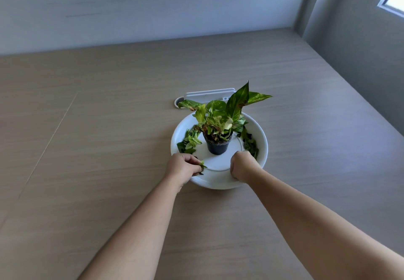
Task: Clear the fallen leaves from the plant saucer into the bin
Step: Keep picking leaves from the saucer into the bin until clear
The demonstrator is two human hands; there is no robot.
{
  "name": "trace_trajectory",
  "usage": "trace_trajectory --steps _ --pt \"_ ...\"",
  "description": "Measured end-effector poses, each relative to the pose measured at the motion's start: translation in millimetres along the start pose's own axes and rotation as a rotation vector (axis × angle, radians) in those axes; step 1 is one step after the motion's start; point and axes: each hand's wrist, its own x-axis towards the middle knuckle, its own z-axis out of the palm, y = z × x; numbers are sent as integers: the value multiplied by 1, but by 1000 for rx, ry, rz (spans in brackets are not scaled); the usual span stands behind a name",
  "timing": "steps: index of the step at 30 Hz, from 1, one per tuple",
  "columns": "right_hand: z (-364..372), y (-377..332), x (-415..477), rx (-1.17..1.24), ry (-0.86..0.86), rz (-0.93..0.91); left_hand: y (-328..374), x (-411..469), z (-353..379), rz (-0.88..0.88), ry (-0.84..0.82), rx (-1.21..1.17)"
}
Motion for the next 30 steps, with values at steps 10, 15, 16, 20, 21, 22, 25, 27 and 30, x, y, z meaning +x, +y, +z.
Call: trace_trajectory --steps 10,15,16,20,21,22,25,27,30 --pt "-74 101 -59 780 263 250 49 -29 83 65 -168 33" --pt "-101 209 -134 879 415 396 98 -68 199 188 -391 124" --pt "-106 237 -156 900 451 432 107 -78 228 215 -433 155" --pt "-108 353 -251 970 617 611 134 -135 352 301 -626 270" --pt "-105 382 -279 973 672 666 137 -156 386 333 -688 318" --pt "-102 407 -310 967 726 718 137 -177 420 367 -746 379" --pt "-78 469 -395 1009 861 881 123 -238 511 499 -868 574" --pt "-48 504 -446 1032 900 1009 99 -280 567 578 -949 682" --pt "-1 536 -498 1050 893 1198 62 -331 620 638 -1075 830"
